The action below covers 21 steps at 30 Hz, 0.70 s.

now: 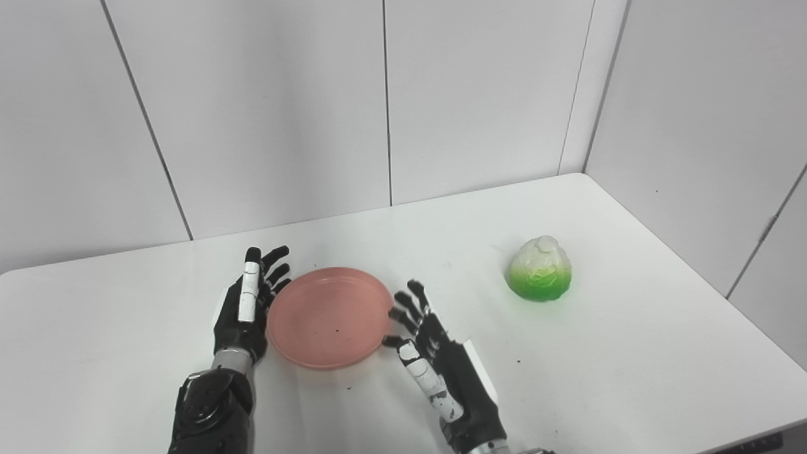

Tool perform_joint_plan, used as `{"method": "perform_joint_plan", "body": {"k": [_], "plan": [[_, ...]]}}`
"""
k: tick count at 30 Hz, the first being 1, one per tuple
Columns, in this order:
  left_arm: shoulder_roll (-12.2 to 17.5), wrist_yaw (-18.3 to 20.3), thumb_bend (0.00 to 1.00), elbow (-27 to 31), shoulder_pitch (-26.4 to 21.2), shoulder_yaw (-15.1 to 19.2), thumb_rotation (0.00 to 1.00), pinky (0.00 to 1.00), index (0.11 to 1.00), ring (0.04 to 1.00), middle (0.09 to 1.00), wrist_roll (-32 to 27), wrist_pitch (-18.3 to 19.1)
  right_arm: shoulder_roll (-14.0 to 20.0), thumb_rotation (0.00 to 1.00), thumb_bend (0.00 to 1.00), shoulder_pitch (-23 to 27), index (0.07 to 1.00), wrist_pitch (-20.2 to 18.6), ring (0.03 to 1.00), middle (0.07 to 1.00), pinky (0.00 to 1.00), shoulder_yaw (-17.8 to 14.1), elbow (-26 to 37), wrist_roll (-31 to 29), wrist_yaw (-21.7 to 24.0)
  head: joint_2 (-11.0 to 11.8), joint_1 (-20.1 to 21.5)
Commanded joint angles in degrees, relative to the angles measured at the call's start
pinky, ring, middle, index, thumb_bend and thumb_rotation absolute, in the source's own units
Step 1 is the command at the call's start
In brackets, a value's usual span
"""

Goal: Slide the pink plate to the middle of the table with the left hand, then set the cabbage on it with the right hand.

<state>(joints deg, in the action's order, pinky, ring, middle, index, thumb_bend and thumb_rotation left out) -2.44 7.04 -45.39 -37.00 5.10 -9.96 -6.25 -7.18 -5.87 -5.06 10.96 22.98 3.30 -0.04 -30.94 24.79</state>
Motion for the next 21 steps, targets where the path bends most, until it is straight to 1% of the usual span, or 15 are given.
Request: {"method": "perform_joint_plan", "body": {"k": [1,2,3,5,6,7,8,9,11,13,14,16,18,21], "plan": [[0.27,-0.07,0.84,-2.46,-0.67,0.60,0.91,0.87,0.719,0.900,0.958,-0.81,0.70,3.62,0.63,0.95,-0.40,1.000,-3.22,0.962,0.991,0.83,-1.01,4.73,-1.26,2.28,0.01,0.08],[0.24,0.00,0.83,-2.78,-0.79,0.75,0.91,0.87,0.722,0.899,0.958,-0.86,0.59,4.07,0.59,0.96,-0.18,1.000,-4.04,0.974,0.997,0.85,-1.41,5.51,-1.39,2.80,0.01,0.08],[0.18,0.00,0.83,-3.24,-0.97,0.87,0.91,0.87,0.724,0.899,0.958,-0.86,0.37,5.88,0.58,0.97,0.72,1.000,-6.49,0.978,0.999,0.86,-2.42,7.79,-1.06,3.81,0.13,0.25],[0.04,-0.04,0.82,-3.97,-1.27,1.02,0.92,0.87,0.729,0.900,0.956,-0.72,0.02,9.10,0.45,1.00,2.52,1.000,-11.27,0.997,1.000,0.92,-4.54,11.48,-2.24,5.69,0.17,0.30],[-0.02,-0.11,0.82,-4.25,-1.38,1.07,0.92,0.87,0.730,0.899,0.955,-0.65,-0.13,10.08,0.43,1.00,3.17,1.000,-13.09,0.999,1.000,0.93,-5.42,12.61,-3.20,6.39,0.24,0.33],[-0.05,-0.15,0.82,-4.42,-1.45,1.11,0.92,0.87,0.730,0.897,0.954,-0.59,-0.24,10.50,0.40,1.00,3.49,1.000,-14.14,1.000,1.000,0.93,-5.84,13.10,-3.94,6.70,0.24,0.33],[-0.07,-0.15,0.82,-4.57,-1.51,1.16,0.92,0.87,0.730,0.897,0.953,-0.56,-0.34,10.75,0.40,1.00,3.65,1.000,-14.82,1.000,1.000,0.93,-6.01,13.39,-4.38,6.81,0.24,0.33],[-0.21,-0.25,0.82,-4.81,-1.61,1.33,0.92,0.87,0.730,0.896,0.953,-0.68,-0.40,13.08,0.39,1.00,5.34,1.000,-17.40,1.000,1.000,0.93,-7.39,14.42,-5.70,7.52,0.42,0.24],[-0.50,-0.46,0.83,-4.97,-1.69,1.74,0.92,0.85,0.727,0.888,0.952,-0.86,-0.28,17.83,0.33,1.00,8.27,1.000,-20.92,0.998,1.000,0.92,-9.24,15.84,-6.38,8.79,0.42,0.09],[-0.58,-0.34,0.83,-5.14,-1.72,2.00,0.93,0.85,0.730,0.888,0.954,-0.82,-0.48,22.77,0.30,1.00,11.10,1.000,-21.82,0.990,1.000,0.91,-9.82,16.01,-4.67,10.60,0.39,0.01],[-0.58,-0.26,0.83,-5.21,-1.74,2.11,0.93,0.85,0.725,0.890,0.957,-0.81,-0.56,25.00,0.29,1.00,12.40,1.000,-21.85,0.966,1.000,0.86,-9.81,15.86,-3.58,11.60,0.37,0.00],[-0.58,-0.09,0.83,-5.25,-1.78,2.31,0.92,0.86,0.723,0.893,0.959,-0.89,-0.55,28.44,0.29,1.00,14.40,1.000,-21.85,0.949,1.000,0.82,-9.57,15.53,-1.89,13.38,0.37,0.00],[-0.56,0.05,0.84,-5.26,-1.81,2.46,0.92,0.87,0.724,0.895,0.960,-0.96,-0.48,30.42,0.29,1.00,15.54,1.000,-21.85,0.944,1.000,0.81,-9.32,15.28,-0.95,14.56,0.37,0.00],[-0.42,-0.13,0.84,-5.00,-1.84,2.52,0.92,0.87,0.732,0.896,0.961,-0.80,-0.25,37.34,0.28,1.00,21.57,1.000,-21.85,0.942,1.000,0.80,-9.80,13.21,3.56,20.41,0.37,-0.04]]}}
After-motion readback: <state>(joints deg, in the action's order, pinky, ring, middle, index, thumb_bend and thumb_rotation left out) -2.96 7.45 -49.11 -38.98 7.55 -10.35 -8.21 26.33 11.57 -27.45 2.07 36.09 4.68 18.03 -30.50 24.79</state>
